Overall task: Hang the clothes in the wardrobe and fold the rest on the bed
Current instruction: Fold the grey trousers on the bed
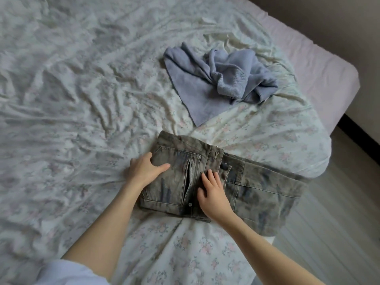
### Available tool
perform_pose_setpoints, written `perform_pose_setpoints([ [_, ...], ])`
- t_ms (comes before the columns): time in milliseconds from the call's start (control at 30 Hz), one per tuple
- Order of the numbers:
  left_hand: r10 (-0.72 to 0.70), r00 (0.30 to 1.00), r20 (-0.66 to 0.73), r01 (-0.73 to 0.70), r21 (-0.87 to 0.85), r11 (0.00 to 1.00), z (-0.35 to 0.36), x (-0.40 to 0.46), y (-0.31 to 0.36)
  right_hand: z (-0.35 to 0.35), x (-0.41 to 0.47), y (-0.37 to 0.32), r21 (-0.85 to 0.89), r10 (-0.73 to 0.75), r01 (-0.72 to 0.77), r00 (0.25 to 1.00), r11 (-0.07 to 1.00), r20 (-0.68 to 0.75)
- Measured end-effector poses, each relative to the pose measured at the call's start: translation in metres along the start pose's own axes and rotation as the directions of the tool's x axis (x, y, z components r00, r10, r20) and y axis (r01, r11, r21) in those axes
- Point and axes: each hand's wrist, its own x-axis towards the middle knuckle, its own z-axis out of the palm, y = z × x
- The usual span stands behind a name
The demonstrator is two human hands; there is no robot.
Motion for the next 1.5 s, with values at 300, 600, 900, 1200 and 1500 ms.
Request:
perform_pose_setpoints([
  [300,0.014,0.994,0.112,0.04,-0.466,0.884,-0.004,-0.043,0.017,-0.018,-0.009,-0.007,0.28,0.112,-0.101,0.993,0.955,-0.025],
  [600,0.153,0.939,0.308,0.109,-0.69,0.716,-0.014,-0.071,0.027,-0.028,-0.027,-0.018,0.458,0.162,-0.16,0.986,0.874,0.035],
  [900,0.193,0.981,0.003,-0.158,-0.565,0.81,-0.027,-0.098,0.045,-0.048,-0.044,-0.035,0.584,0.136,-0.127,0.99,0.802,0.028],
  [1200,0.178,0.977,-0.12,-0.214,-0.625,0.751,-0.101,-0.13,0.053,-0.092,-0.061,-0.112,0.616,0.009,-0.017,1.0,0.787,0.016],
  [1500,0.125,0.922,-0.367,-0.206,-0.191,0.96,-0.163,-0.155,0.04,-0.089,-0.058,-0.159,0.811,-0.156,-0.13,0.953,0.57,0.262],
])
